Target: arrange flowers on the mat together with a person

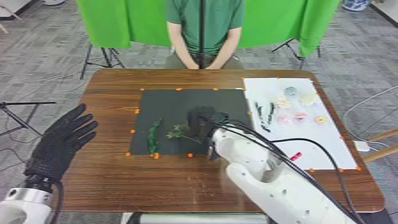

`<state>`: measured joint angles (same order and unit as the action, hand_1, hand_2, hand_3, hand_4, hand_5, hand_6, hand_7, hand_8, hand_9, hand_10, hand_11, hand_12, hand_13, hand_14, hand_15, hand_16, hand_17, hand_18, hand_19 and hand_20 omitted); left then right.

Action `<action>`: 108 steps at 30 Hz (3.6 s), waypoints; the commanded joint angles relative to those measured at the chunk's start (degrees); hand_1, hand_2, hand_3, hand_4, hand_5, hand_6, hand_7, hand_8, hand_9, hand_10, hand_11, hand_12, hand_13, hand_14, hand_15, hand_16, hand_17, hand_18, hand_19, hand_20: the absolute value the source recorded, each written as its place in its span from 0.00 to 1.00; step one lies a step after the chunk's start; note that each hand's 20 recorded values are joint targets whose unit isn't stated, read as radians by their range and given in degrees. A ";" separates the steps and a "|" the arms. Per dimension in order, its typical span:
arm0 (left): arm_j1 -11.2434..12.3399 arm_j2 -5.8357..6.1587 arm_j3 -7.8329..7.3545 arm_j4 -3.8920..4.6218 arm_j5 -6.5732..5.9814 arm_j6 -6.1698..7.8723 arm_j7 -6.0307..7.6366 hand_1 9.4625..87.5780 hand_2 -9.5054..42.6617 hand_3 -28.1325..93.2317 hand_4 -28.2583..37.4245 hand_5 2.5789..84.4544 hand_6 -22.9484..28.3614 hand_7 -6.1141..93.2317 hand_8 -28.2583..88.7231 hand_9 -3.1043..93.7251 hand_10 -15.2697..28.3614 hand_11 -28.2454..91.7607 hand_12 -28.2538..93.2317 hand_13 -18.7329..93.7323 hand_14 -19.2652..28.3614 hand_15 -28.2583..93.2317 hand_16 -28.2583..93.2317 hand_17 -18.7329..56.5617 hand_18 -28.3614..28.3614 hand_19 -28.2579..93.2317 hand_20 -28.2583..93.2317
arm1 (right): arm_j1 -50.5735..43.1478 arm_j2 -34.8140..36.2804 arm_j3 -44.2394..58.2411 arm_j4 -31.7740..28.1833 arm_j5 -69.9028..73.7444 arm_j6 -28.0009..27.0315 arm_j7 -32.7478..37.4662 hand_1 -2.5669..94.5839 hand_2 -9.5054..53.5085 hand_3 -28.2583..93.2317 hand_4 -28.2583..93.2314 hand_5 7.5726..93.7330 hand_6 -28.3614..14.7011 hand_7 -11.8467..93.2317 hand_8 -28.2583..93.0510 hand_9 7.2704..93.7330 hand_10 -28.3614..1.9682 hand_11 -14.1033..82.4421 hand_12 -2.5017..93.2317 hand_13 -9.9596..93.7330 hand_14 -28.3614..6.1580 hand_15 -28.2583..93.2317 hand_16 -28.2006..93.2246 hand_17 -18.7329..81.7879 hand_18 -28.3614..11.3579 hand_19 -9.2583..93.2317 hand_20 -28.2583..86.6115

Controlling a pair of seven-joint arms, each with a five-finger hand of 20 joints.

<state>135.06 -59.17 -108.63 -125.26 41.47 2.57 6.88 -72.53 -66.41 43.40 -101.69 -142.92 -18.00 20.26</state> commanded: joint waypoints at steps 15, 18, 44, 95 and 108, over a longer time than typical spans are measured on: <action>-0.18 0.48 0.76 0.79 -0.10 -0.31 -1.47 0.27 0.07 0.79 0.03 0.35 0.51 0.21 0.17 0.30 0.60 0.38 0.39 0.36 0.69 0.44 0.26 0.13 0.87 0.58 0.31 | 0.90 -7.99 -2.13 3.69 3.50 -9.23 12.55 0.36 0.17 0.90 0.13 0.97 0.73 0.57 0.17 1.00 0.74 0.84 0.36 0.98 0.65 0.90 0.49 0.80 0.16 1.00 0.87; -0.12 0.54 0.75 0.73 -0.10 -0.23 -1.55 0.27 0.07 0.79 0.03 0.35 0.51 0.21 0.17 0.30 0.60 0.37 0.39 0.36 0.69 0.44 0.26 0.13 0.87 0.58 0.31 | 1.17 -9.08 -1.82 4.13 4.56 -10.04 13.51 0.35 0.20 0.89 0.12 0.98 0.73 0.56 0.17 1.00 0.74 0.85 0.34 0.98 0.65 0.90 0.49 0.81 0.17 1.00 0.87; -0.17 0.73 1.14 0.70 -0.13 0.35 -1.23 0.27 0.07 0.79 0.03 0.35 0.51 0.21 0.17 0.30 0.60 0.37 0.39 0.36 0.69 0.44 0.26 0.13 0.87 0.58 0.31 | -0.19 -12.06 2.52 4.11 9.15 -14.42 15.23 0.31 0.34 0.86 0.09 0.98 0.72 0.53 0.17 1.00 0.74 0.84 0.33 0.99 0.66 0.89 0.50 0.82 0.17 1.00 0.87; 3.59 -1.72 -1.92 -0.82 -0.68 1.06 1.77 0.27 0.08 0.79 0.03 0.35 0.52 0.21 0.17 0.31 0.60 0.38 0.39 0.36 0.69 0.44 0.26 0.13 0.88 0.58 0.31 | -47.05 -4.67 68.53 -17.09 79.81 8.20 -17.26 0.26 0.18 0.90 0.05 0.45 0.51 0.30 0.16 0.44 0.43 0.35 0.30 0.47 0.45 0.51 0.44 0.34 0.19 0.60 0.50; 2.72 -1.63 -1.08 -0.25 -0.80 0.78 1.61 0.27 0.08 0.79 0.03 0.35 0.52 0.21 0.17 0.31 0.60 0.38 0.39 0.36 0.69 0.44 0.26 0.13 0.88 0.58 0.31 | -50.20 -8.92 70.66 -17.67 78.91 8.44 -18.49 0.26 0.13 0.91 0.05 0.46 0.53 0.31 0.16 0.47 0.44 0.38 0.30 0.50 0.47 0.53 0.44 0.35 0.20 0.61 0.52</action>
<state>137.72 -60.44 -110.44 -126.08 40.95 2.90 8.73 -121.38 -73.58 113.73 -118.75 -62.78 -10.23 1.71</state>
